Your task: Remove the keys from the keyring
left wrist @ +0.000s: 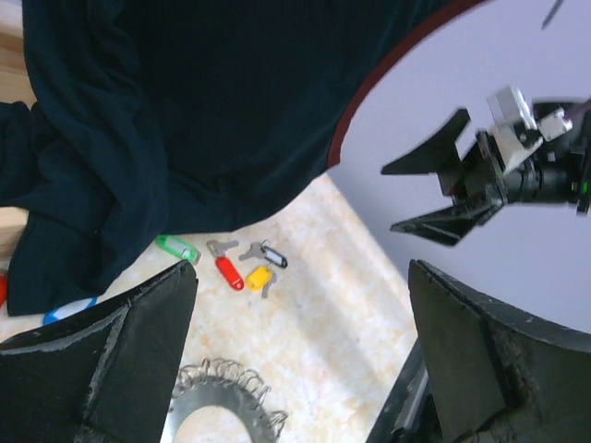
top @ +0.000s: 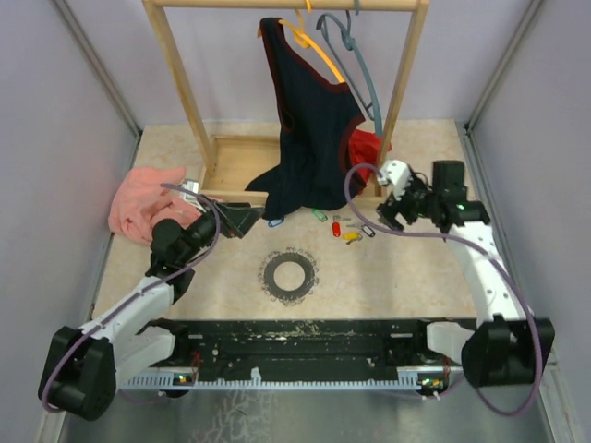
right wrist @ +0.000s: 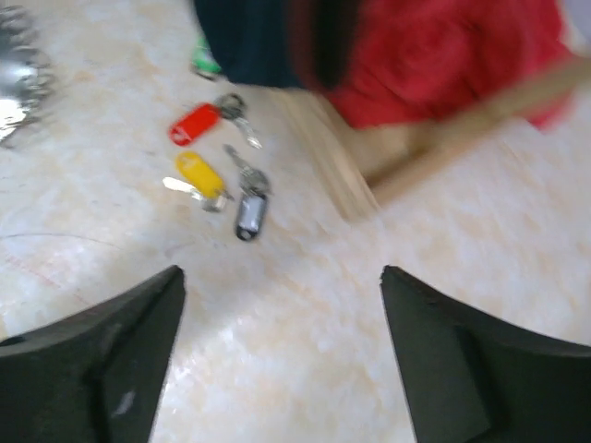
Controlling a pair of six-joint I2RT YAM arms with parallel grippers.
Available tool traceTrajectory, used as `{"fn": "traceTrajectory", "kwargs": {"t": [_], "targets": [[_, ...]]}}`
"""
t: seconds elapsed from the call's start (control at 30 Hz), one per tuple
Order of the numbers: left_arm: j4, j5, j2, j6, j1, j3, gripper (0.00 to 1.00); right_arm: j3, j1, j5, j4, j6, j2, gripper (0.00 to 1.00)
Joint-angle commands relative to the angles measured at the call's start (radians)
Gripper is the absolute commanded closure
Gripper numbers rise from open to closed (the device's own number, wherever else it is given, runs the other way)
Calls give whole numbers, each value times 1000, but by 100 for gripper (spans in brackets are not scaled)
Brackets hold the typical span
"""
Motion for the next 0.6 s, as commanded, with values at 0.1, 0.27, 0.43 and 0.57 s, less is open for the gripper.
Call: {"fn": "traceTrajectory", "kwargs": {"t": [0.1,0.27,0.43,0.57], "targets": [[-282,48,-28,-58,81,212,0,-96,-283,258,249,331,-330,1],[-595,-115,-82,177,79,456,0,137,-284,361,165,489,-318,1],[-731,-130,-109,321,80,637,0,434,-284,185,37,521,-271,4],[-805,-75,-98,385,80,764,0,621,-284,66,-35,554,-228,6]]}}
